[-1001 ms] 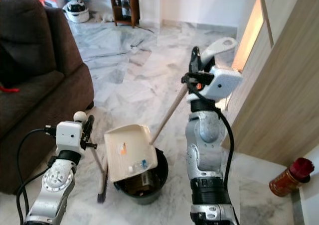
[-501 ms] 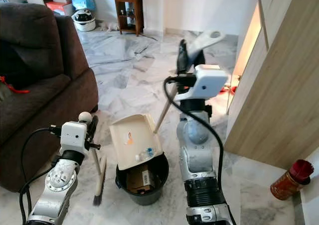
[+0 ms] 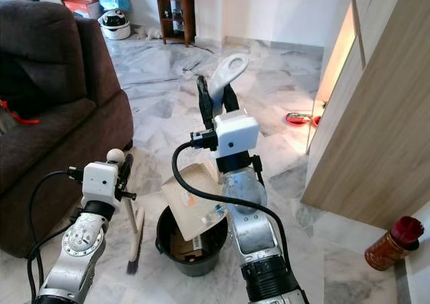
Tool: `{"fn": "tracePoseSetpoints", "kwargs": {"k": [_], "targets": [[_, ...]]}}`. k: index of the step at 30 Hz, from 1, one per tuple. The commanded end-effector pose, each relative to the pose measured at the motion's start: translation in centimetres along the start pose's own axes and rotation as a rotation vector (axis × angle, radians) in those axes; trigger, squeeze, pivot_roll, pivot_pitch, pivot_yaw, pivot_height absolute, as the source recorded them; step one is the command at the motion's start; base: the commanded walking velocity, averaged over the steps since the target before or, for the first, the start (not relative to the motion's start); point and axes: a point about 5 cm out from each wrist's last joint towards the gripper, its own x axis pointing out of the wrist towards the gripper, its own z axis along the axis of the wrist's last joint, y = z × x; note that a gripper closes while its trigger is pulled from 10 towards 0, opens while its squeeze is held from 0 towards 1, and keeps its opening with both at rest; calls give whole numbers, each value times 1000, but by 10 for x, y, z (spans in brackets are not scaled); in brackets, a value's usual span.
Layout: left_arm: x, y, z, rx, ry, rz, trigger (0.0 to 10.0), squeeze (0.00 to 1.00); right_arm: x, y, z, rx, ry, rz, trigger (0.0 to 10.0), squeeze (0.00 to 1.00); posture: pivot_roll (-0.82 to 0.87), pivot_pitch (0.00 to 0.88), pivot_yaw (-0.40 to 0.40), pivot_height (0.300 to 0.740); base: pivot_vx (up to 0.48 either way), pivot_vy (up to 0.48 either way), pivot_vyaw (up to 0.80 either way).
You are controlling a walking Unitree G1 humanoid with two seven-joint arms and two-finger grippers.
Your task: Sweep floor
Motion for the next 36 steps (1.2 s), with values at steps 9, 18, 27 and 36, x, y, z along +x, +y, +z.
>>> {"fn": "tracePoseSetpoints", "kwargs": {"k": [9, 18, 27, 36], "targets": [[6, -1, 12, 33, -69, -25, 10000, 0, 2, 24, 33, -40, -190, 47, 10000, 0, 101, 0, 38, 740, 0, 0, 0], [7, -3, 13, 33, -75, -29, 10000, 0, -1, 29, 39, -45, -216, 43, 10000, 0, 104, 0, 31, 740, 0, 0, 0], [5, -4, 10, 31, -65, -24, 10000, 0, -6, 40, 45, -81, -249, 87, 10000, 0, 100, 0, 29, 740, 0, 0, 0], [5, -5, 10, 27, -65, -21, 10000, 0, -7, 44, 47, -87, -255, 110, 10000, 0, 101, 0, 25, 740, 0, 0, 0]]}}
